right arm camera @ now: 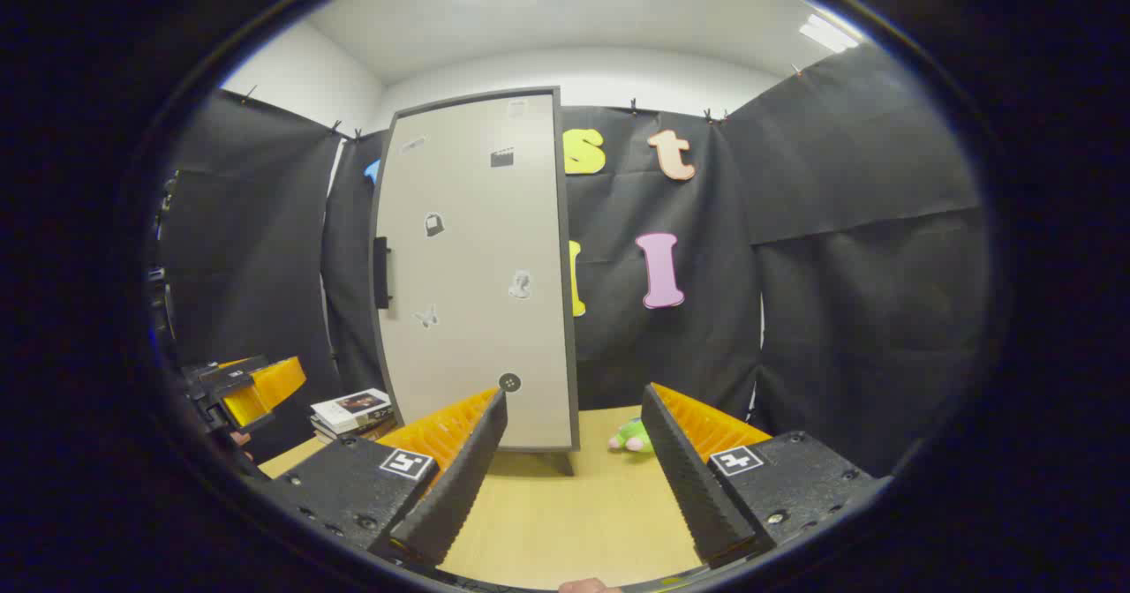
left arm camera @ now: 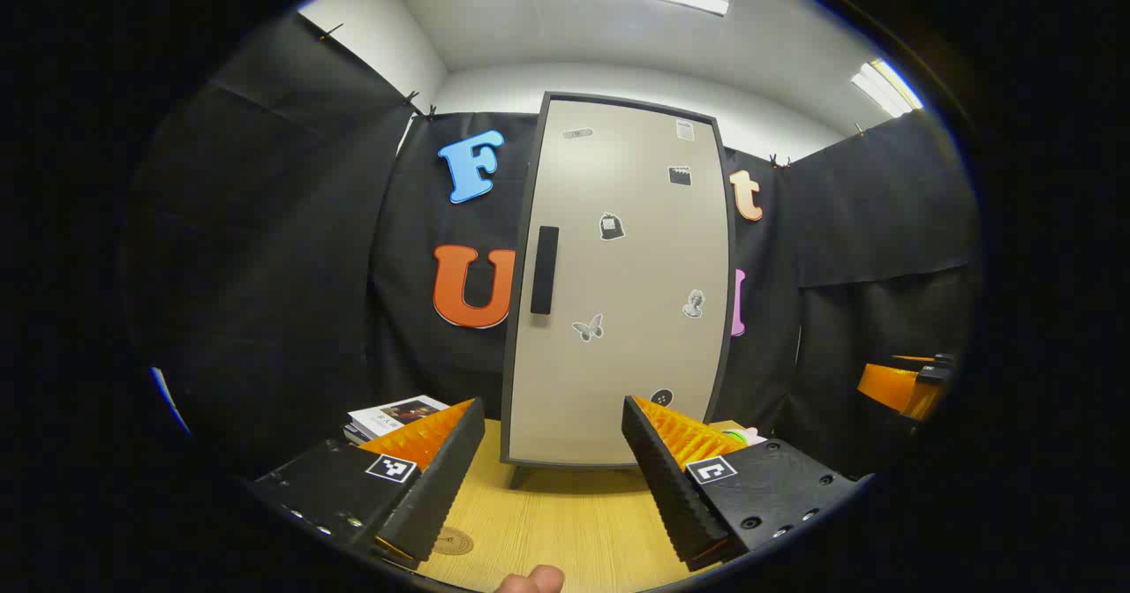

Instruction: Open the cabinet door with the right hand, grasp the bottle in the cabinet with the left hand and place it on the coaster, then close the cabinet door with the right hand.

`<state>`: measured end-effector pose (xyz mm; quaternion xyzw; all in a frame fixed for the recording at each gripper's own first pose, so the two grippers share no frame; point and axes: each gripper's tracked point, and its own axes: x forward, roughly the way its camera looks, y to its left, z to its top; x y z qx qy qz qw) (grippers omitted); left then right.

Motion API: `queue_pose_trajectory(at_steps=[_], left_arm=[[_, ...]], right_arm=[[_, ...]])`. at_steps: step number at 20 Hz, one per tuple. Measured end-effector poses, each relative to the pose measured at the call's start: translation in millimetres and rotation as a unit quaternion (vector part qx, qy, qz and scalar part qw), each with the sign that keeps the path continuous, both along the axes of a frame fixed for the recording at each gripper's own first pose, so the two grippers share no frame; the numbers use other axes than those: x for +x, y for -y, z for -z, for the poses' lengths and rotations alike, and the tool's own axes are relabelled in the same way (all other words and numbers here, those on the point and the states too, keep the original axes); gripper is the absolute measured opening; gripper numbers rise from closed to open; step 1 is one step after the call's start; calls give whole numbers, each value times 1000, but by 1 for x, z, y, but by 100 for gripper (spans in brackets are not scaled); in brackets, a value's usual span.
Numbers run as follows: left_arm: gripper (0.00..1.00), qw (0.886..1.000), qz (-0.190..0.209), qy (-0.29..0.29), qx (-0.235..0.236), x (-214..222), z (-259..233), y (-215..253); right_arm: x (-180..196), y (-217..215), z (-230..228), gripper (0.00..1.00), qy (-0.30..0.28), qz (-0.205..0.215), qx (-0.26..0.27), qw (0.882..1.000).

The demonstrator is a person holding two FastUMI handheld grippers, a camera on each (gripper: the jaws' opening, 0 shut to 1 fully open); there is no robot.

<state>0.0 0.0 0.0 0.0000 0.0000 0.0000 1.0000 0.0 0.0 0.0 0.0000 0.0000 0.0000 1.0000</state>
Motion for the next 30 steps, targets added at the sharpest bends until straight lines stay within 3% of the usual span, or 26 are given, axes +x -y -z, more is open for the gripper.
queue_pose_trajectory(at_steps=[30], left_arm=[[95,999,35,7,9,0,-1,27]], right_arm=[[-2,21,2,94,0,10,14,1000]])
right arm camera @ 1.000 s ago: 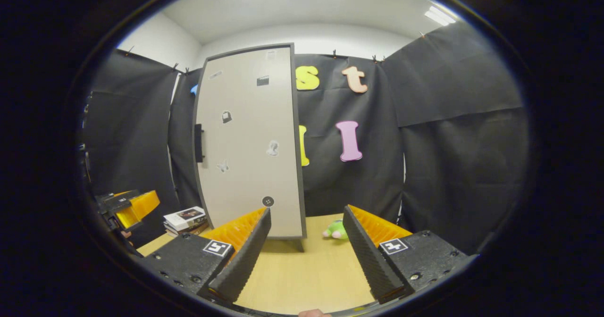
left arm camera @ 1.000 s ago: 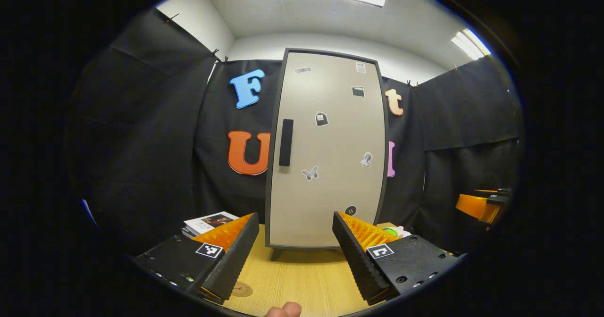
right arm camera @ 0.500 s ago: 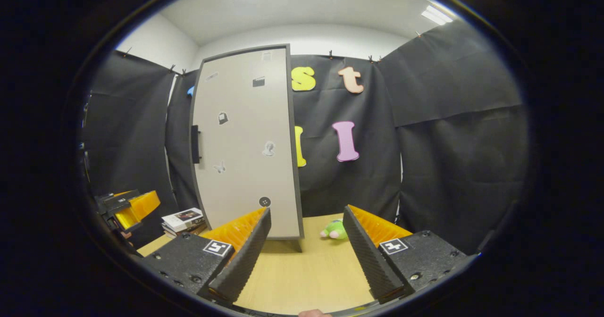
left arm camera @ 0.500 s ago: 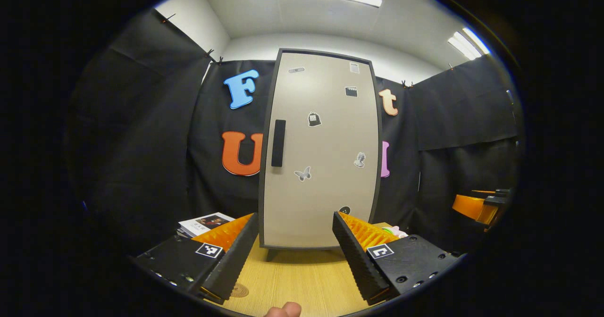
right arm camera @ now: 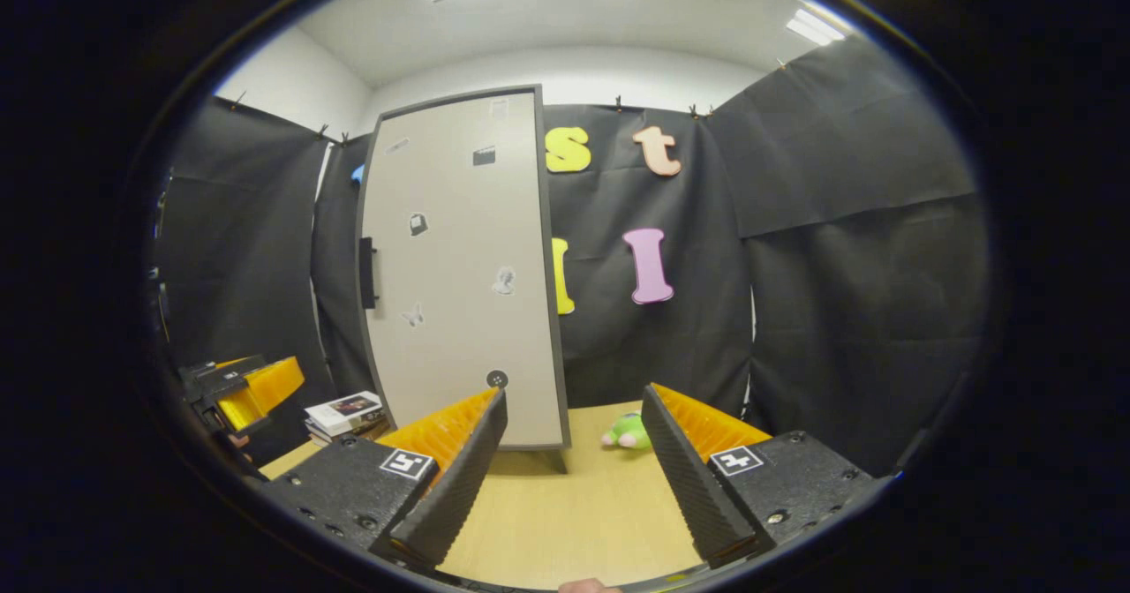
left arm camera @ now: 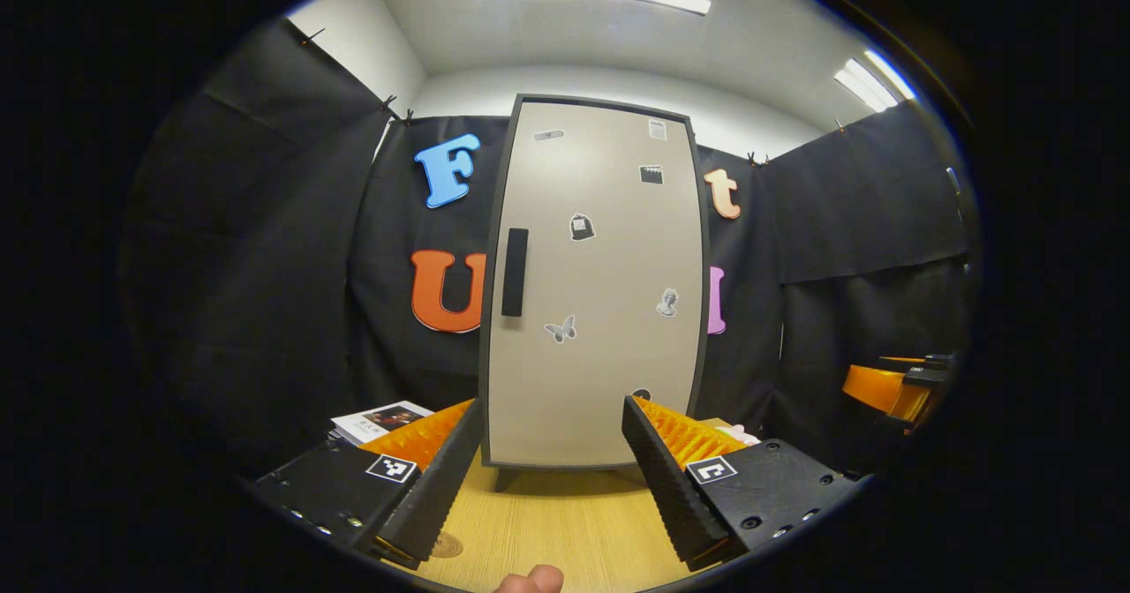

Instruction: Open the cabinet door with the right hand, grasp the bottle in the cabinet with the left hand and place it on the coaster, then close the cabinet door with the right hand.

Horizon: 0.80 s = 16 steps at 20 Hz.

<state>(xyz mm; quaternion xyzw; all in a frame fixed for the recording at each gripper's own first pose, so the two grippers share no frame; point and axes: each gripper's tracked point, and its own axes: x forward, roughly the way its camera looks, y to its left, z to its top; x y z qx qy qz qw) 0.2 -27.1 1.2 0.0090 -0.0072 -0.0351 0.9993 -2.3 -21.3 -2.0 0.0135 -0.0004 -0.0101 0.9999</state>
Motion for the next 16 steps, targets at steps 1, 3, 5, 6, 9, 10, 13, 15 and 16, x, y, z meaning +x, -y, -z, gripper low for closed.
queue_pose_trajectory(at_steps=[1,3,5,6,9,10,13,15,16], left_arm=[[95,1000,0,1,0,0,0,0],[95,1000,0,2,1,0,0,-1],[95,1000,-1,2,2,-1,-1,-2],[95,1000,-2,3,1,-1,0,-2],[95,1000,-2,2,-1,-1,1,-3],[95,1000,-2,0,1,-1,2,-4],[95,1000,-3,-2,4,1,4,-6],[95,1000,-3,-2,7,1,5,-7],[95,1000,-2,-1,8,1,5,-6]], right_arm=[[0,2,0,95,0,2,-1,1000],[1,2,0,95,0,2,0,1000],[1,2,1,95,-2,1,1,1000],[2,2,3,95,-5,1,1,1000],[3,0,4,95,-7,1,-1,1000],[4,-1,4,94,-9,0,-2,1000],[7,-4,6,95,-11,-5,-1,1000],[12,-8,5,95,-11,-12,1,1000],[16,-12,4,95,-10,-19,0,1000]])
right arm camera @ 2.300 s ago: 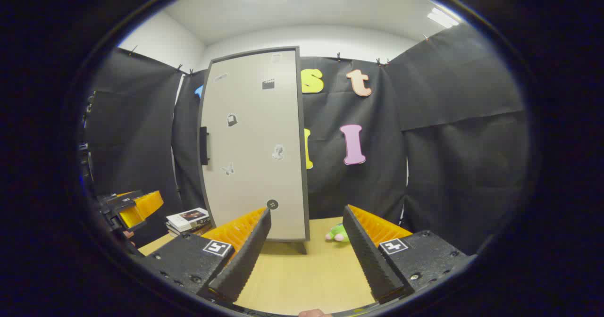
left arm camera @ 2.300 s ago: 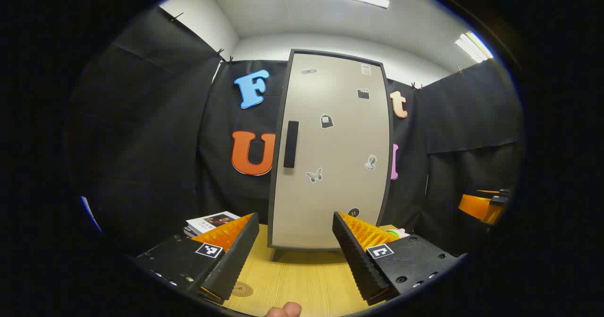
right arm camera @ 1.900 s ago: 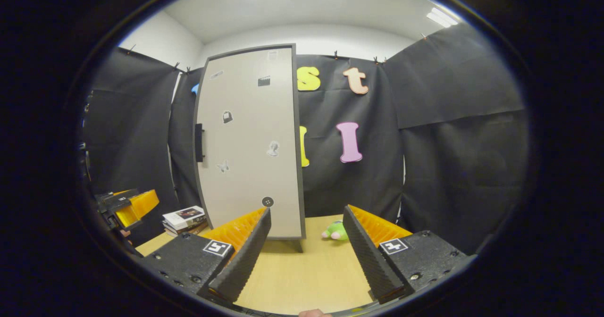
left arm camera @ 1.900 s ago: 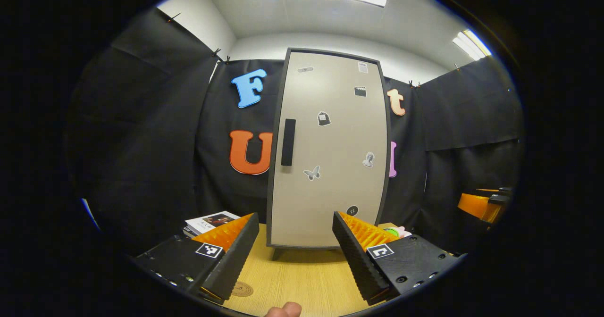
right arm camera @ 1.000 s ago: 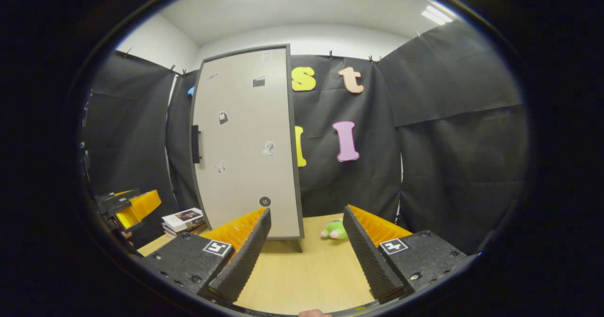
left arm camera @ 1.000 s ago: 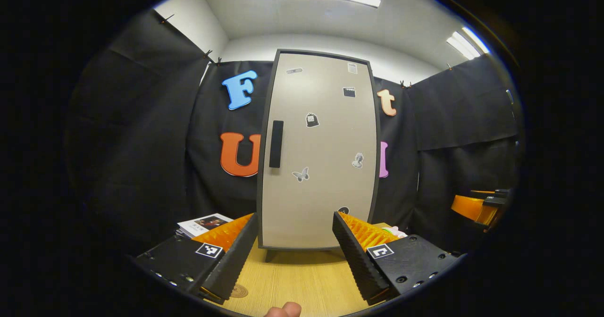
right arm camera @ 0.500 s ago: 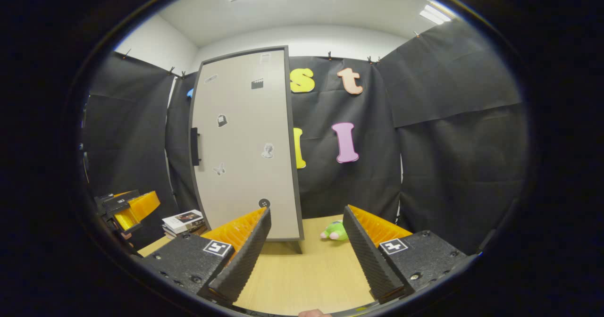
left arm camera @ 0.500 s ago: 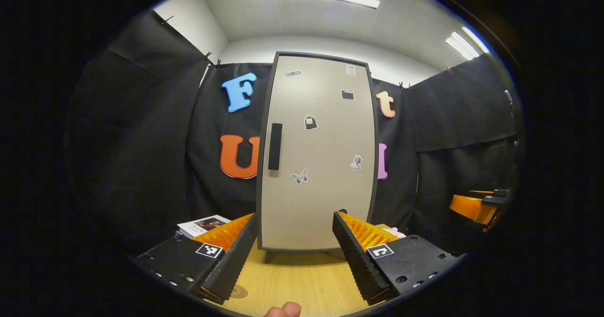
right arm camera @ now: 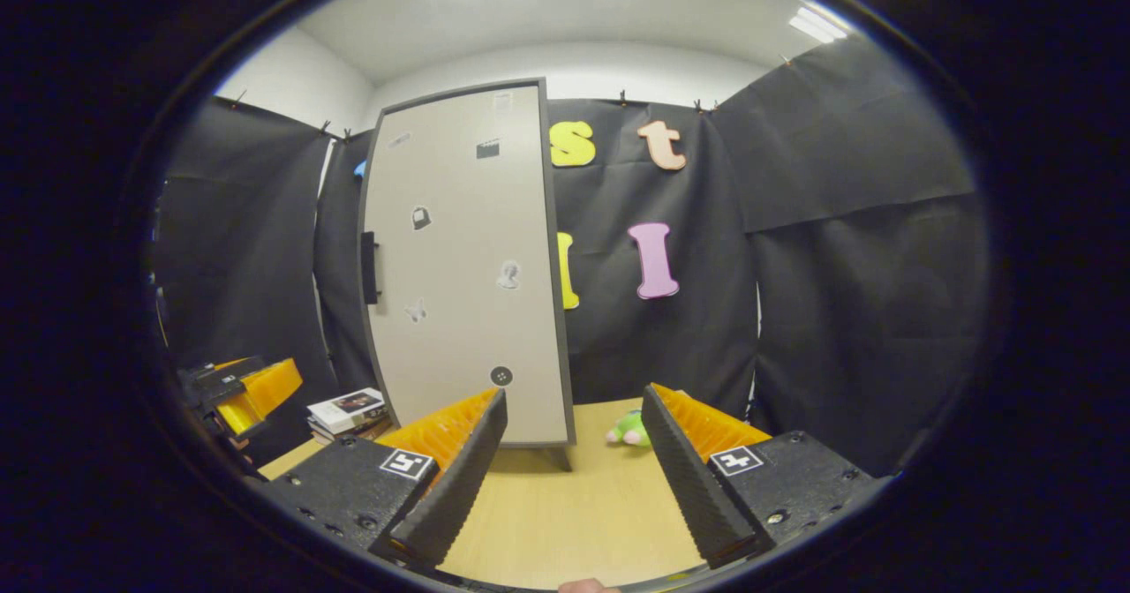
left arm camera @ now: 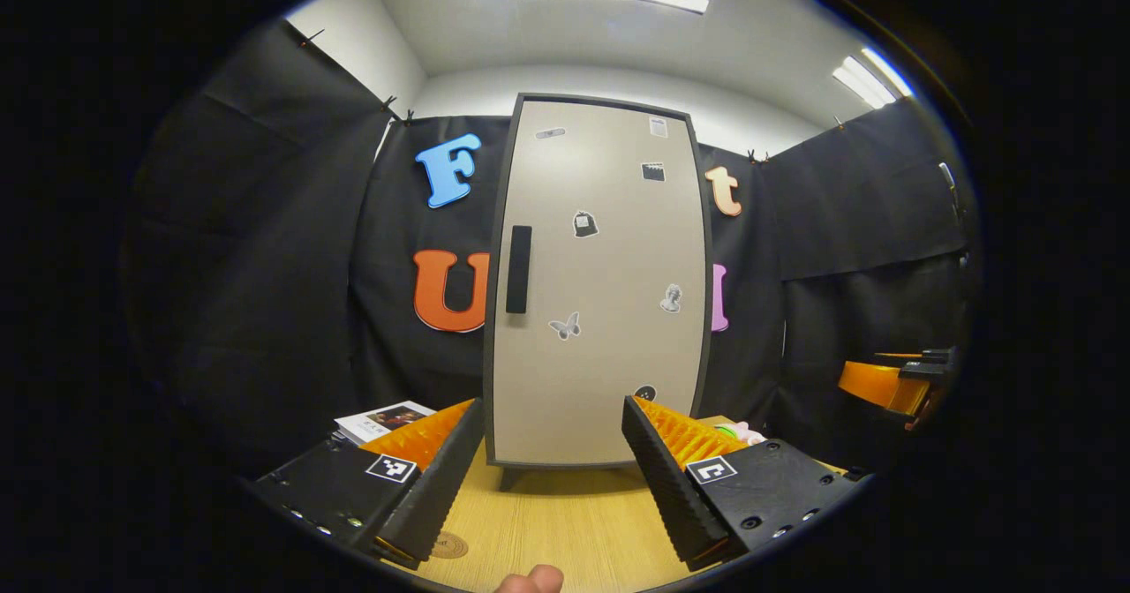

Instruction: Open the cabinet door with the right hand, grasp the bottle in the cabinet with the left hand and place it on the coaster, then close the cabinet door with the right hand.

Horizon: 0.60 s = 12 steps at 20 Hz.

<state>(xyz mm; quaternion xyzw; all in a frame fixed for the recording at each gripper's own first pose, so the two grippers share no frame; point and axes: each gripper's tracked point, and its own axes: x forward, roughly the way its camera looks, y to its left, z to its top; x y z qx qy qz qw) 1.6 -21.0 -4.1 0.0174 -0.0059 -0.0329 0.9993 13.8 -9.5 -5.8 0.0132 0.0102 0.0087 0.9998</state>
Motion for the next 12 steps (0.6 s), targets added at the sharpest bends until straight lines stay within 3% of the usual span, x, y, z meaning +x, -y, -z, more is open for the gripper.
queue_pose_trajectory(at_steps=[6,7,8,12], left_arm=[[95,1000,9,1,3,0,2,1],[95,1000,9,3,4,0,1,2],[95,1000,9,5,7,0,0,1],[95,1000,3,7,13,-2,1,-4]], right_arm=[[43,-34,-12,94,7,-56,0,998],[49,-41,-15,99,8,-66,1,998],[56,-50,-18,95,9,-77,1,997],[80,-78,-26,95,12,-107,-3,994]])
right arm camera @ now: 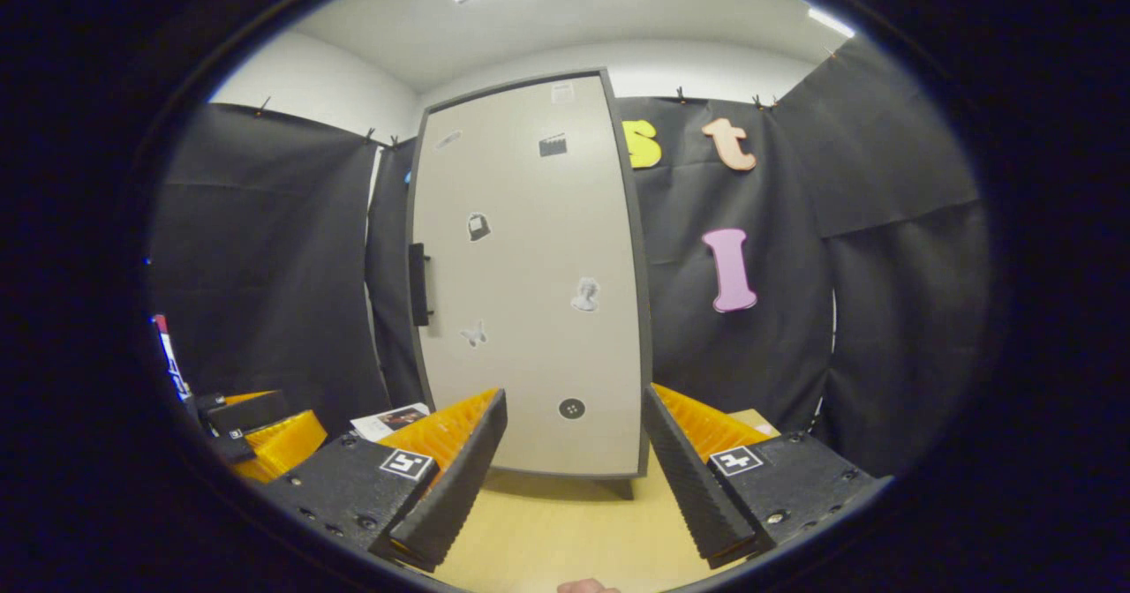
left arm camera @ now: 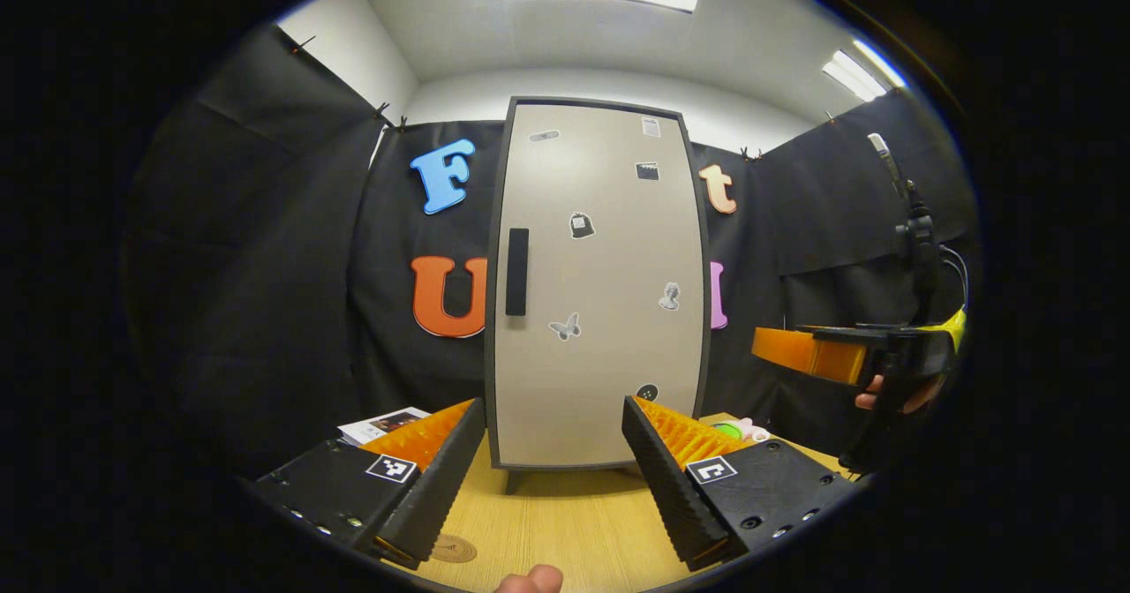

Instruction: Open the cabinet door with the right hand, grasp the bottle in the cabinet with the left hand and place it on the coaster, then close the cabinet door with the right hand.

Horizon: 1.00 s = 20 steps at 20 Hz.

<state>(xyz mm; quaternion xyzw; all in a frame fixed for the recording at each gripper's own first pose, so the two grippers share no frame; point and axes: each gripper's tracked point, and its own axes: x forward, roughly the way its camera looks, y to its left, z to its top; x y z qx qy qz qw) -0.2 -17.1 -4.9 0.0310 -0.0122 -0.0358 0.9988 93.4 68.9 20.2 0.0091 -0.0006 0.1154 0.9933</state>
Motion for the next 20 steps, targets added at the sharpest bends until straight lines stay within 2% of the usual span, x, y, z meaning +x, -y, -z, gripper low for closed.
queue_pose_trajectory(at_steps=[1,2,5,9,10,11,12,15,16,17,18,19,20], left_arm=[[95,1000,0,0,0,-1,0,0],[95,1000,0,0,1,-1,0,-1],[95,1000,-1,-2,1,-2,3,-3],[95,1000,0,-5,0,-6,5,-3],[95,1000,0,-7,0,-7,6,-3],[95,1000,3,-10,-1,-8,8,-2],[95,1000,4,-13,-2,-8,9,-1],[95,1000,10,-19,-3,-13,13,1],[95,1000,11,-20,-3,-14,13,1],[95,1000,11,-20,-2,-15,14,0],[95,1000,11,-21,-1,-15,15,-2],[95,1000,10,-23,-1,-15,17,-4],[95,1000,9,-24,-1,-15,18,-5]], right_arm=[[5,-8,0,99,-1,-8,1,1000],[11,-17,-2,95,-1,-17,4,1000],[29,-38,-5,94,-4,-36,1,999],[46,-65,-9,95,-4,-59,-2,998],[52,-72,-13,99,-1,-63,-4,998],[58,-81,-15,94,1,-67,-4,998],[65,-92,-18,99,0,-75,-2,997],[95,-128,-23,99,-16,-101,6,995],[107,-140,-26,94,-20,-104,6,994],[119,-152,-31,99,-22,-110,5,994],[130,-164,-35,94,-23,-114,3,993],[141,-177,-37,99,-25,-119,0,993],[151,-189,-37,99,-31,-122,-5,992]])
